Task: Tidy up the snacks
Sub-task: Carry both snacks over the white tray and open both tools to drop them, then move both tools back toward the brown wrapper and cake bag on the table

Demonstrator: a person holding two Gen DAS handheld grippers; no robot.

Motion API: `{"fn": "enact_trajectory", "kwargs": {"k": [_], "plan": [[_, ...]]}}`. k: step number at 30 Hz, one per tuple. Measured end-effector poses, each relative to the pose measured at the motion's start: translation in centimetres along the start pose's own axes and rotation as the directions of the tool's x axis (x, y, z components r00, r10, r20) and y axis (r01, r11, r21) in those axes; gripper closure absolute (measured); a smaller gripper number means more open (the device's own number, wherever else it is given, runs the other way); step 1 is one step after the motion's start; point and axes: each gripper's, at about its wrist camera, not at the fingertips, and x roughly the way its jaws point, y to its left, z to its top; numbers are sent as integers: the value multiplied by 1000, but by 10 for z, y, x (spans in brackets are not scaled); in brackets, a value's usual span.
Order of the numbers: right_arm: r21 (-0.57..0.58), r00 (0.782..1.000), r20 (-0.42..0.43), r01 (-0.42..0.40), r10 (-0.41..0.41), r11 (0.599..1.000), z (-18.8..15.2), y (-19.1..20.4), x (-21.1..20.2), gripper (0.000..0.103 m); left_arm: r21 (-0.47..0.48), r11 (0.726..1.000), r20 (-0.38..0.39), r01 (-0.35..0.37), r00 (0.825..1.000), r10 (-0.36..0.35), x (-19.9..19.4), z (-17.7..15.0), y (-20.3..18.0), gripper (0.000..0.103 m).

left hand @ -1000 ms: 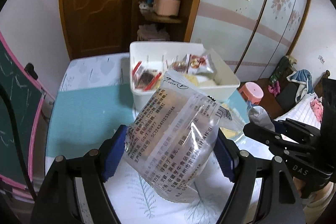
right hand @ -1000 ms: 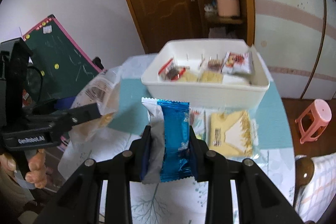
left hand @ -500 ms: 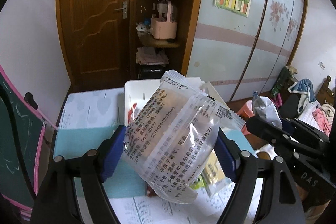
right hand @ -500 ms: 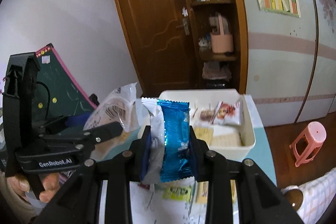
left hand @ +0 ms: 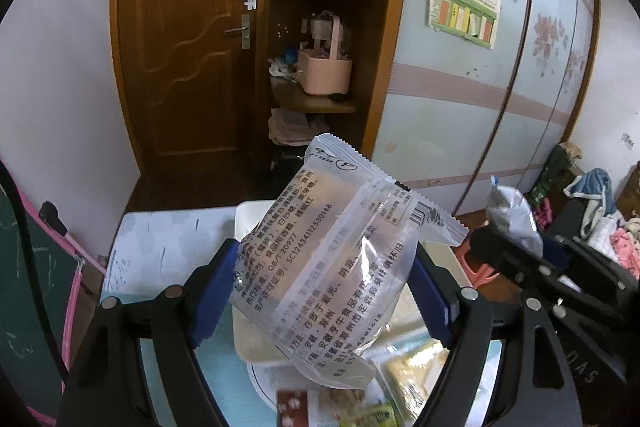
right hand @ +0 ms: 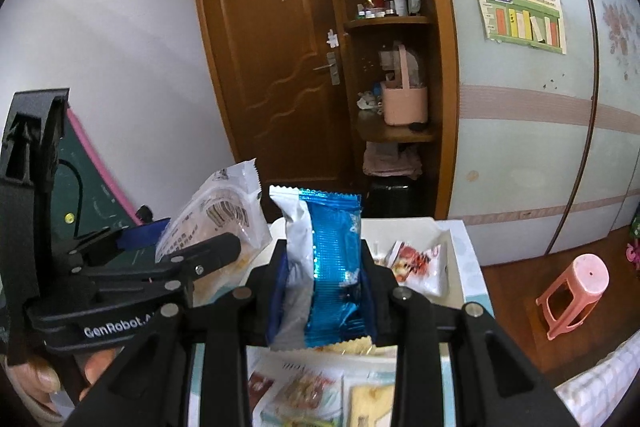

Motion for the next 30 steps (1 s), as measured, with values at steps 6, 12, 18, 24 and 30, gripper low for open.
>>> {"fn": "enact_trajectory", "kwargs": {"k": [6, 12, 18, 24, 30], "plan": [[41, 999, -22, 34, -33, 999, 14, -21, 38, 71, 2, 998, 8, -59, 998, 59, 44, 11, 2, 19], [47, 993, -86, 87, -83, 995, 8, -38, 78, 58, -38, 996, -31, -82, 996, 80, 93, 13, 16, 0], [125, 986, -145, 104, -86, 987, -10, -60, 101, 44, -82, 993, -126, -83, 989, 73, 130, 1, 30, 0], [159, 979, -184, 114, -84, 981, -20, -70, 111, 44, -74, 993, -146, -94, 986, 83, 137, -12, 29, 0], [154, 978, -196, 110, -79, 982, -25, -69, 110, 44, -52, 993, -148, -102, 985, 94, 132, -17, 25, 0]]}}
